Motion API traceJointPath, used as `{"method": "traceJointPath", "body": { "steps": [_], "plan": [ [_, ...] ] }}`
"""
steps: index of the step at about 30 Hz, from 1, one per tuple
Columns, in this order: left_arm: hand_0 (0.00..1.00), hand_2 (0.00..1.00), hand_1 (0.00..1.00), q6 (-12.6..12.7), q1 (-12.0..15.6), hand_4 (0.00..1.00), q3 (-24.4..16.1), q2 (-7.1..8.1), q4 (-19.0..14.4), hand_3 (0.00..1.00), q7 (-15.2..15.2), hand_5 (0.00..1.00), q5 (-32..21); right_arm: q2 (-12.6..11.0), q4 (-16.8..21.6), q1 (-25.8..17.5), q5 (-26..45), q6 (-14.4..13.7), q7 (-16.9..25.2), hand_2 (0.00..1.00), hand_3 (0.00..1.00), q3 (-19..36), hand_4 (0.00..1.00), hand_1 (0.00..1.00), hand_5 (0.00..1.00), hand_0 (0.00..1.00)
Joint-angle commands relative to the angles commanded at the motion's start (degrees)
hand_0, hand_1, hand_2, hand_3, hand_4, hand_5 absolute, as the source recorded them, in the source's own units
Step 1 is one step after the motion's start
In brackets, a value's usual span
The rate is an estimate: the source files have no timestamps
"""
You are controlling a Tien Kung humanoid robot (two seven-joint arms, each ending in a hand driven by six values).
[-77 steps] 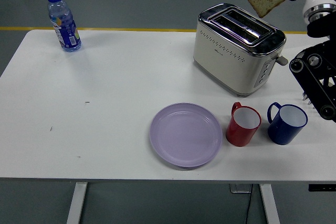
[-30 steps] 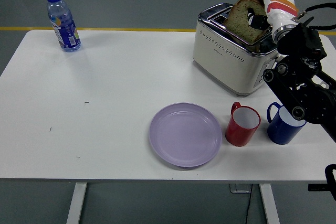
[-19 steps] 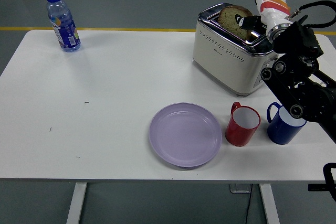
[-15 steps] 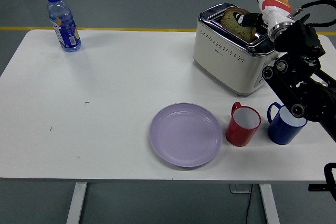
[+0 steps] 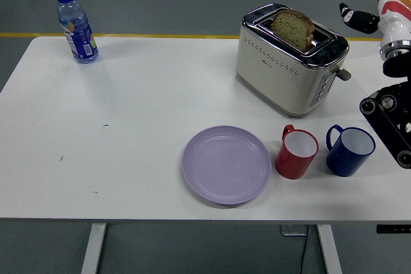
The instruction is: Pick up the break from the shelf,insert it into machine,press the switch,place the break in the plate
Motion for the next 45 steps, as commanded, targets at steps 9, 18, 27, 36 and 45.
{"method": "traceJointPath", "body": {
  "steps": [9,18,27,36,45],
  "plan": [
    [0.608,0.450,0.465,-0.21,0.28,0.294,-1.09,0.00,0.00,0.547,-0.06,0.922,1.15,-3.57,3.99,-7.44,3.44,-1.66,1.93,0.440,0.726,1.04,0.454,0.341,0.002,0.330],
    [0.608,0.450,0.467,0.05,-0.23,0.294,-1.07,0.00,0.00,0.547,-0.28,0.922,0.34,-3.59,2.38,-11.59,6.46,0.80,2.58,0.402,0.680,-0.02,0.477,0.311,0.002,0.317],
    [0.608,0.454,0.467,0.23,-0.62,0.294,-1.10,0.00,0.00,0.545,-0.42,0.922,0.26,-1.57,-0.14,-11.50,5.92,2.32,2.01,0.375,0.598,-2.69,0.500,0.276,0.002,0.295],
    [0.608,0.453,0.467,0.27,-0.64,0.293,-1.32,0.00,0.00,0.546,-0.38,0.922,0.49,-1.39,-0.91,-11.88,5.90,2.47,1.44,0.372,0.594,-3.50,0.495,0.275,0.002,0.293],
    [0.608,0.453,0.467,0.20,-0.59,0.293,-1.87,0.00,0.00,0.544,-0.38,0.924,1.20,-1.02,-0.87,-12.43,6.24,2.38,1.44,0.370,0.586,-4.36,0.482,0.272,0.002,0.294]
  ]
}}
